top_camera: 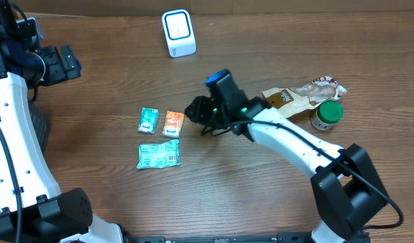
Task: Scan the item barcode
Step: 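Move the right gripper to the orange tissue packet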
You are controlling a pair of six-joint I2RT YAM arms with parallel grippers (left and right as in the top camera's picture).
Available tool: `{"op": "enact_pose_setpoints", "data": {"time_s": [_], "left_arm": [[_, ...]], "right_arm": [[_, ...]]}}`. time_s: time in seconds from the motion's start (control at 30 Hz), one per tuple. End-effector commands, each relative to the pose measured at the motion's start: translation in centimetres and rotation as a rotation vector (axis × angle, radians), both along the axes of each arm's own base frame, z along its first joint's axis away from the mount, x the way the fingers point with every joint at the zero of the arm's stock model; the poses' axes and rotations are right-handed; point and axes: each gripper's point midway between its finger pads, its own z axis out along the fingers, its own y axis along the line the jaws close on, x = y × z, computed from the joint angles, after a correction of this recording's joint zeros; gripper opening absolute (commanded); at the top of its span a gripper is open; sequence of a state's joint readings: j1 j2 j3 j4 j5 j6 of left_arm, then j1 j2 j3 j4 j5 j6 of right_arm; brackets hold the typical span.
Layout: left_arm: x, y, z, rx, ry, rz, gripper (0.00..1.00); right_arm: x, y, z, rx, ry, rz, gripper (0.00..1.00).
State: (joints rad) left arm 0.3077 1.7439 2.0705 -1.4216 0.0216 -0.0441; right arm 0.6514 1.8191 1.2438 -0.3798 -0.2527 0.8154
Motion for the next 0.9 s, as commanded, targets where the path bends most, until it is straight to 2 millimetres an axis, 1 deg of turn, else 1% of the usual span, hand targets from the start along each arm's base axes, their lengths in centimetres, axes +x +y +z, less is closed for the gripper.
{"op": "enact_pose_setpoints", "data": {"time_s": [0.0, 0.13, 0.33, 0.47, 0.7, 0.87], "left_arm": [[0.0, 0.1, 0.4, 0.016, -0.008, -0.018, 0.99], [0.0, 0.1, 0.4, 0.016, -0.008, -0.018, 1.0], [0.0, 0.1, 0.4, 0.016, -0.008, -0.018, 1.0], [0.0, 0.1, 0.4, 0.016, -0.008, -0.018, 1.0], [0.0, 0.1, 0.4, 0.016, -0.008, -0.018, 0.99], [0.0, 0.0, 0.4, 0.016, -0.008, -0.019, 1.0]], "right_arm": [[0.3, 0.6, -1.9, -0.026, 0.008, -0.051, 0.47], [0.0, 1.8, -4.0, -0.011, 0.037, -0.016, 0.47], [0.2, 2.8, -7.0, 0.005, 0.062, 0.011, 0.45], [-0.3, 3.8, -7.7, 0.042, 0.087, 0.048, 0.41], [-1.6, 4.8, -8.5, 0.039, 0.113, 0.077, 0.39], [-2.3, 5.1, -8.9, 0.032, 0.136, 0.077, 0.35]]}}
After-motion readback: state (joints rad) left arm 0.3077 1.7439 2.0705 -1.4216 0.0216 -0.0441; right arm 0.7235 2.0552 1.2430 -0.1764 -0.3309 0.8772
